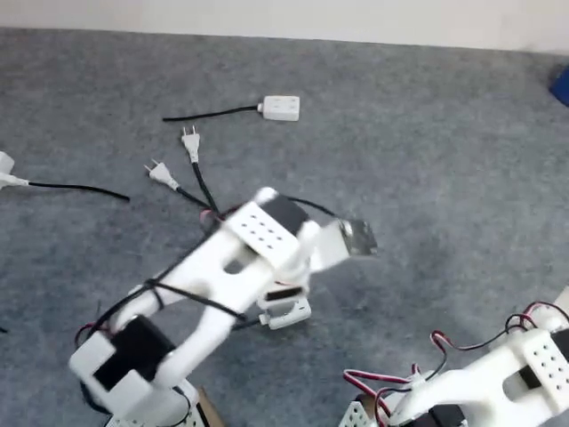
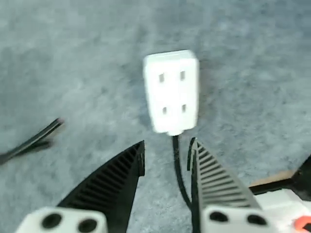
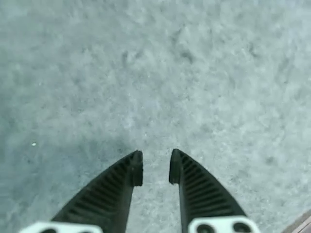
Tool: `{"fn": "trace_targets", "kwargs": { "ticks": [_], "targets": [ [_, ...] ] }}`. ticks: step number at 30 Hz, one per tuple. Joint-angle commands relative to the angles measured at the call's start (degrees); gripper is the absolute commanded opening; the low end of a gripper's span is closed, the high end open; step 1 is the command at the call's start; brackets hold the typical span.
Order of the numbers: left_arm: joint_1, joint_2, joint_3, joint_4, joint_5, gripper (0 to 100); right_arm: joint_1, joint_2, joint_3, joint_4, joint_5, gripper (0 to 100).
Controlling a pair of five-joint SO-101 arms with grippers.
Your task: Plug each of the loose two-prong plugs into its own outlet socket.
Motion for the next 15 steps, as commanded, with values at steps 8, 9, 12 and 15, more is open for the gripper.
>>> {"fn": "trace_targets", "kwargs": {
  "ticks": [8, 9, 12, 15],
  "targets": [
    [6.81, 3.38, -1.71, -7.47, 0.35, 23, 0.66, -2.07, 0.13, -1.36, 2.29, 10.5],
    [6.64, 3.38, -1.01, -8.35, 0.70, 24, 0.66, -2.07, 0.13, -1.36, 2.46, 10.5],
    [6.20, 3.30, 1.71, -11.87, 1.05, 23, 0.66, -2.07, 0.13, -1.36, 2.64, 10.5],
    [3.91, 3.38, 4.70, -15.91, 0.70, 23, 0.66, -2.07, 0.13, -1.36, 2.64, 10.5]
  ]
}}
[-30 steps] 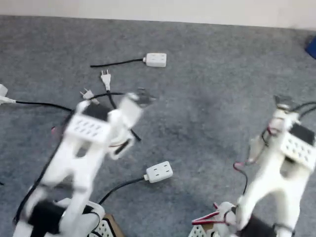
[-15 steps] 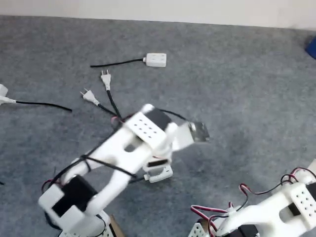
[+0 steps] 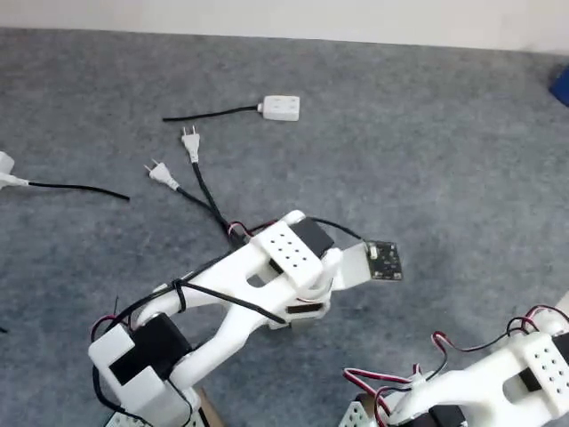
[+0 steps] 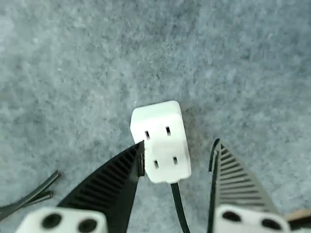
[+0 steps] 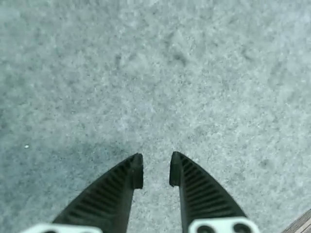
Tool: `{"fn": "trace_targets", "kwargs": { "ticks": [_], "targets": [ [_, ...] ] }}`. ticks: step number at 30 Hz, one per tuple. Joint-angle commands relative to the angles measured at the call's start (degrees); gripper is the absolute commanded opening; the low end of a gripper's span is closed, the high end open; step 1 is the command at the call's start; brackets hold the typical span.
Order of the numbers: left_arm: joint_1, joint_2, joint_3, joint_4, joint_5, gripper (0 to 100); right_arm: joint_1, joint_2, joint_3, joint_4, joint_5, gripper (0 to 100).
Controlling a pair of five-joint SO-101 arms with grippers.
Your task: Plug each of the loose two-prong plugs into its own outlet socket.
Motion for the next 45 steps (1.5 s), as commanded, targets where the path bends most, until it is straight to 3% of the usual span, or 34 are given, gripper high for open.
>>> {"fn": "trace_targets", "kwargs": {
  "ticks": [1, 9, 17, 27, 31, 38, 45],
  "targets": [
    [-3.30, -0.22, 3.21, -5.89, 0.00, 23, 0.13, -1.89, -0.22, -1.01, 0.79, 10.5],
    [-6.29, -0.22, 9.71, -11.52, -1.93, 22, 0.13, -1.89, -0.22, -0.92, 0.79, 10.5],
    [-5.76, -0.92, 8.92, -11.08, -1.93, 22, 0.13, -1.89, -0.22, -0.92, 0.79, 10.5],
    [-8.84, -0.92, -14.99, 10.46, -2.02, 22, 0.04, -1.89, -0.22, -0.92, 0.79, 10.5],
    [-13.32, -0.40, -23.60, 14.42, -3.96, 22, 0.04, -1.89, -0.22, -0.92, 0.88, 10.5],
    [-21.76, 5.41, -19.82, 10.46, -7.21, 22, 0.04, -1.98, -0.22, -0.92, 0.88, 10.5],
    [-16.66, 9.54, -12.62, 4.22, -7.30, 19, 0.04, -1.98, -0.22, -0.92, 0.88, 10.5]
  ]
}}
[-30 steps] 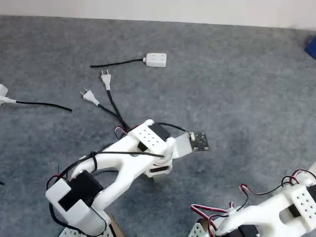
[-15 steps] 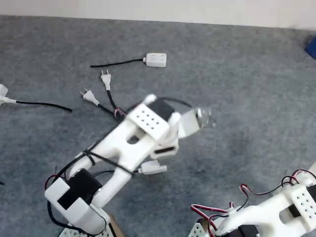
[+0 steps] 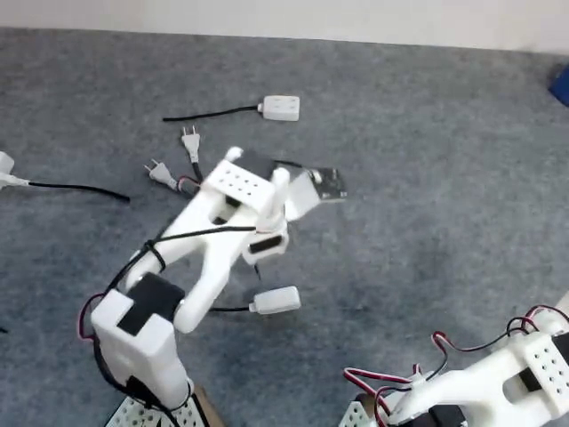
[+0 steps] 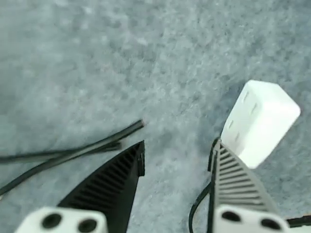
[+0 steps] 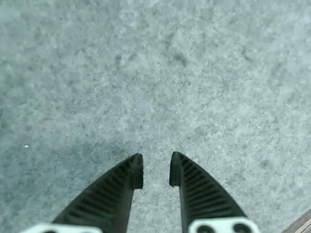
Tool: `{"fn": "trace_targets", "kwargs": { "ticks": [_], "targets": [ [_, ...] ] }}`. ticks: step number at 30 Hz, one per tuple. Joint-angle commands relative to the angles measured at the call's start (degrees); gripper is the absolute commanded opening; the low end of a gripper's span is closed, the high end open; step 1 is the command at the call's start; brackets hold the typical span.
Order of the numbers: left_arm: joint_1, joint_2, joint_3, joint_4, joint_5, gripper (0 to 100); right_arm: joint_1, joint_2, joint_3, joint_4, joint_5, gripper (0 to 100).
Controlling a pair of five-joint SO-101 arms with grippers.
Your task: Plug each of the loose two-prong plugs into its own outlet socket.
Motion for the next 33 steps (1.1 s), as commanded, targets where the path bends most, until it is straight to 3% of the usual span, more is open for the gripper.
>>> {"fn": "trace_targets", "kwargs": {
  "ticks": [1, 12, 21, 28, 33],
  "targets": [
    [5.58, -0.40, 3.38, -2.37, -0.70, 17, 0.04, -1.98, -0.22, -0.92, 0.70, 10.5],
    [13.41, -5.67, 3.91, 5.54, 2.90, 13, 0.04, -1.98, -0.22, -0.92, 0.70, 10.5],
    [19.56, -13.05, 14.02, 6.15, 6.77, 13, -1.63, -1.98, -0.22, -0.92, 0.70, 10.5],
    [19.65, -16.22, 15.25, 5.80, 6.51, 13, -1.71, -1.98, -0.22, -0.84, 0.70, 10.5],
    [19.38, -14.20, 15.87, 3.52, 5.27, 22, -1.71, -1.98, -0.22, -0.84, 0.70, 10.5]
  ]
}}
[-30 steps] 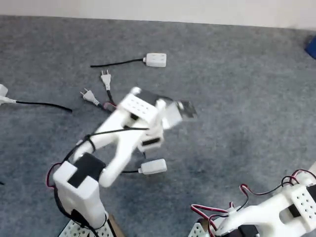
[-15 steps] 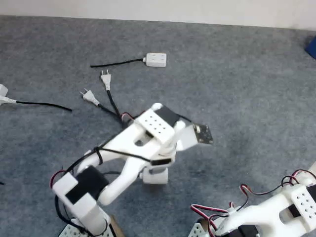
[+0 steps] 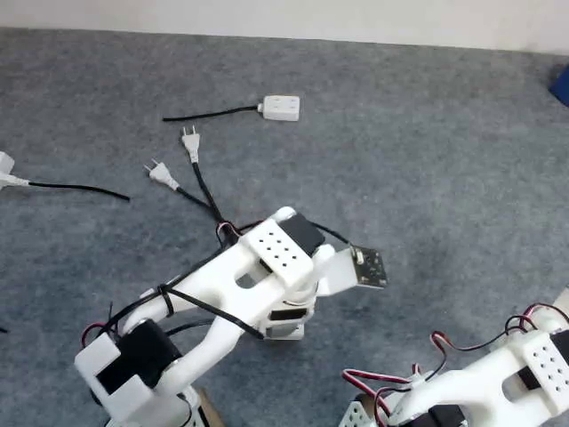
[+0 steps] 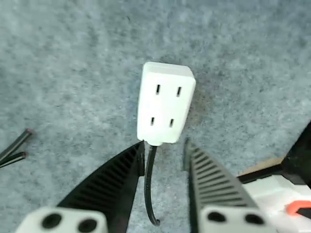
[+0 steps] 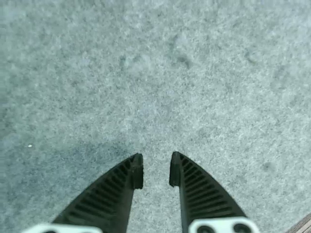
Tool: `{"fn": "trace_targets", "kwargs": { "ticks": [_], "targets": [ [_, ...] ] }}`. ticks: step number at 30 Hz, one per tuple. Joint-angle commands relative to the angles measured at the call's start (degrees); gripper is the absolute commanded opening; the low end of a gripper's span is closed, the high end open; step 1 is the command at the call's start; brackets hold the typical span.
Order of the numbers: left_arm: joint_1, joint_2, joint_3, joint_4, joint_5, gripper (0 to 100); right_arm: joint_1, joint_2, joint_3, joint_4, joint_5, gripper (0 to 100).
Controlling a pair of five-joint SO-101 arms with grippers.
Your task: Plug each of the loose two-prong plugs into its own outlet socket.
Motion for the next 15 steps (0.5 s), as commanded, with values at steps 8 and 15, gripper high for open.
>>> {"fn": "trace_targets", "kwargs": {
  "ticks": [8, 15],
  "targets": [
    [3.03, 4.09, 0.22, -6.07, -0.62, 22, -0.75, -1.98, -0.13, -0.84, 0.70, 10.5],
    [1.19, 9.10, -0.40, -10.29, -1.76, 22, -0.75, -1.98, -0.13, -0.84, 0.79, 10.5]
  ]
}}
